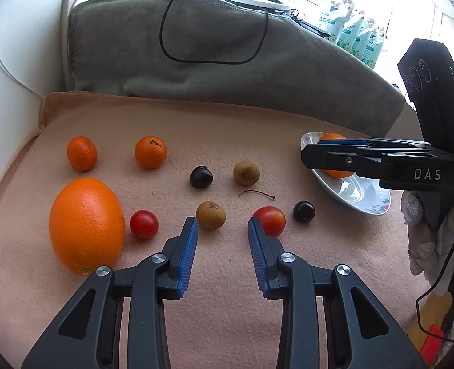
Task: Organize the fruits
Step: 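Grasp a small brown fruit with the right gripper while the left gripper grasps another, then lift the brown fruits and carry both toward the bowl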
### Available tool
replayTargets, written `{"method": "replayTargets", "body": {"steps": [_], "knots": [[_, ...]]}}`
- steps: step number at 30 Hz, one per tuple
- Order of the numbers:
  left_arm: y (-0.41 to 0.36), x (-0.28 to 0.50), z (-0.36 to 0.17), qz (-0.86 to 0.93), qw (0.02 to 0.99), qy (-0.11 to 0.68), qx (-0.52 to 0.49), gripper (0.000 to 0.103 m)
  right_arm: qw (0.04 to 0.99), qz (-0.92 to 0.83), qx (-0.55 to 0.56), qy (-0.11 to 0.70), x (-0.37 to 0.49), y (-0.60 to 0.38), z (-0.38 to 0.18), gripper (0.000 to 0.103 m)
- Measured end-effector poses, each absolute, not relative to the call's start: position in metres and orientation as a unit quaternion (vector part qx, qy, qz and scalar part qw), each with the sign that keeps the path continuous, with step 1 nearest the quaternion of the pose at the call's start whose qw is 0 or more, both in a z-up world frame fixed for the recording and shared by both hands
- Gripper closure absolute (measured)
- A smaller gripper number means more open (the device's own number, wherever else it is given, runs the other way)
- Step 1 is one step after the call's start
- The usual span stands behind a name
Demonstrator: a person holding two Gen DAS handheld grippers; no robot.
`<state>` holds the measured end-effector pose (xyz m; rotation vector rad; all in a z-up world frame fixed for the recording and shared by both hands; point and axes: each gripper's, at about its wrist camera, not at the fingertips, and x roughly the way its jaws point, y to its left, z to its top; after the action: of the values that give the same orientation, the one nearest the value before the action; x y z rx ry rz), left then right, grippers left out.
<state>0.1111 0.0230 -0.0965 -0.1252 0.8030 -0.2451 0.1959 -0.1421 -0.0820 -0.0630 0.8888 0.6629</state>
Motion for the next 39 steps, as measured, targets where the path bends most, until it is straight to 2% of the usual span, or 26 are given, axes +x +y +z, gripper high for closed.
{"method": "replayTargets", "body": {"steps": [1, 3, 23, 26, 32, 34, 39], "knots": [[0.022, 0.113, -0.098, -0.118, 0.911, 0.391, -0.060, 0.071, 0.845, 0.317, -0.029, 0.429, 0.201, -0.139, -0.086, 0.053], [0.023, 0.117, -0.101, -0.117, 0.909, 0.396, -0.061, 0.071, 0.836, 0.320, -0.027, 0.444, 0.209, -0.133, -0.095, 0.055], [0.026, 0.143, -0.122, -0.116, 0.895, 0.426, -0.064, 0.073, 0.819, 0.310, -0.071, 0.478, 0.240, -0.100, -0.131, 0.056], [0.026, 0.144, -0.125, -0.117, 0.893, 0.429, -0.065, 0.074, 0.817, 0.308, -0.077, 0.480, 0.242, -0.097, -0.133, 0.060], [0.026, 0.148, -0.130, -0.121, 0.890, 0.435, -0.069, 0.075, 0.816, 0.306, -0.084, 0.484, 0.243, -0.094, -0.136, 0.061], [0.027, 0.150, -0.130, -0.120, 0.889, 0.435, -0.071, 0.077, 0.815, 0.306, -0.084, 0.485, 0.244, -0.092, -0.138, 0.067], [0.028, 0.151, -0.131, -0.120, 0.890, 0.435, -0.072, 0.078, 0.815, 0.304, -0.089, 0.486, 0.246, -0.090, -0.140, 0.070]]}}
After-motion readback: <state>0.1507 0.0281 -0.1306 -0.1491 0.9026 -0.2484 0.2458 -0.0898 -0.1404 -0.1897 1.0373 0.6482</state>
